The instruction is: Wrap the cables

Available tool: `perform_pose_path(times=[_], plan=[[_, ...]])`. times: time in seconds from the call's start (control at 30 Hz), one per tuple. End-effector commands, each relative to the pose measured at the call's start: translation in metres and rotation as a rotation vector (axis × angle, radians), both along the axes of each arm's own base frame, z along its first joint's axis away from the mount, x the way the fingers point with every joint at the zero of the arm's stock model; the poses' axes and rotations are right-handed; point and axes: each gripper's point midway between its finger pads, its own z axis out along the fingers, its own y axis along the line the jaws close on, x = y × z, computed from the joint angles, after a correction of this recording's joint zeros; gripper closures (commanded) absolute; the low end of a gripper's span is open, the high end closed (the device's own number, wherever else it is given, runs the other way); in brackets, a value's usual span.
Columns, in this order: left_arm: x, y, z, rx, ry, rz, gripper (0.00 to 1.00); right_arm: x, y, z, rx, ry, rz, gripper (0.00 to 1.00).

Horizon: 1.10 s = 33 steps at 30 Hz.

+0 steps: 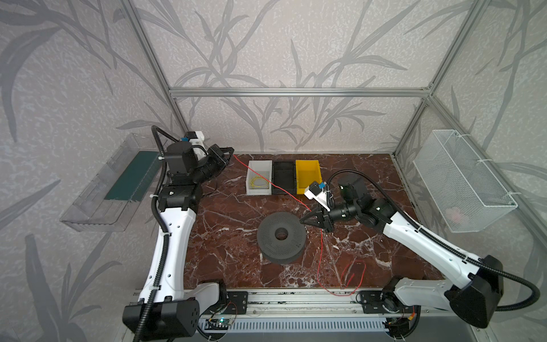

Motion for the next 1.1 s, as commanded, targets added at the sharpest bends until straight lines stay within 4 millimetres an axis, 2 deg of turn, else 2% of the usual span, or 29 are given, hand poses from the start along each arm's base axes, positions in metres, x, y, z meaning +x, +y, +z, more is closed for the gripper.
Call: perform_pose_path(times=[0.0,0.13,0.23,0.33,0.4,0.47,0.5,0.57,0.63,0.73,0.8,1.0,1.07], plan=[[0.018,0.058,0.042,0.033,-0.125,0.264,1.00,-0.022,-0.011,-0.025,-0.089,0.126,0.027,1.00],[0.024,0.047,0.043,0.026,-0.138,0.191,1.00,-0.016,-0.007,-0.011,-0.050,0.120,0.013,1.00],[0.024,0.039,0.031,0.032,-0.104,0.140,1.00,-0.010,0.000,-0.002,-0.026,0.142,0.006,1.00],[0.019,0.033,0.011,0.054,-0.051,0.103,0.71,-0.003,0.007,0.008,-0.012,0.159,-0.005,1.00],[0.015,0.030,-0.003,0.069,-0.010,0.082,0.46,0.002,0.010,0.012,-0.011,0.172,-0.017,1.00],[0.009,0.030,-0.016,0.096,0.030,0.074,0.32,0.007,0.013,0.015,-0.013,0.181,-0.034,1.00],[0.005,0.030,-0.022,0.116,0.051,0.076,0.28,0.011,0.014,0.016,-0.019,0.186,-0.050,1.00],[-0.005,0.032,-0.027,0.152,0.079,0.080,0.26,0.019,0.015,0.016,-0.036,0.194,-0.086,1.00],[-0.019,0.025,-0.019,0.162,0.062,0.050,0.26,0.025,0.017,0.019,-0.044,0.194,-0.107,1.00],[-0.045,0.003,-0.004,0.145,0.010,-0.042,0.27,0.038,0.021,0.017,-0.057,0.193,-0.153,1.00],[-0.066,-0.021,-0.002,0.131,-0.012,-0.132,0.29,0.043,0.026,0.018,-0.056,0.194,-0.152,1.00],[-0.113,-0.111,-0.022,-0.041,-0.084,-0.405,0.29,0.053,0.044,0.026,-0.044,0.196,-0.120,1.00],[-0.122,-0.127,-0.033,-0.059,-0.111,-0.435,0.29,0.053,0.050,0.029,-0.043,0.190,-0.106,1.00]])
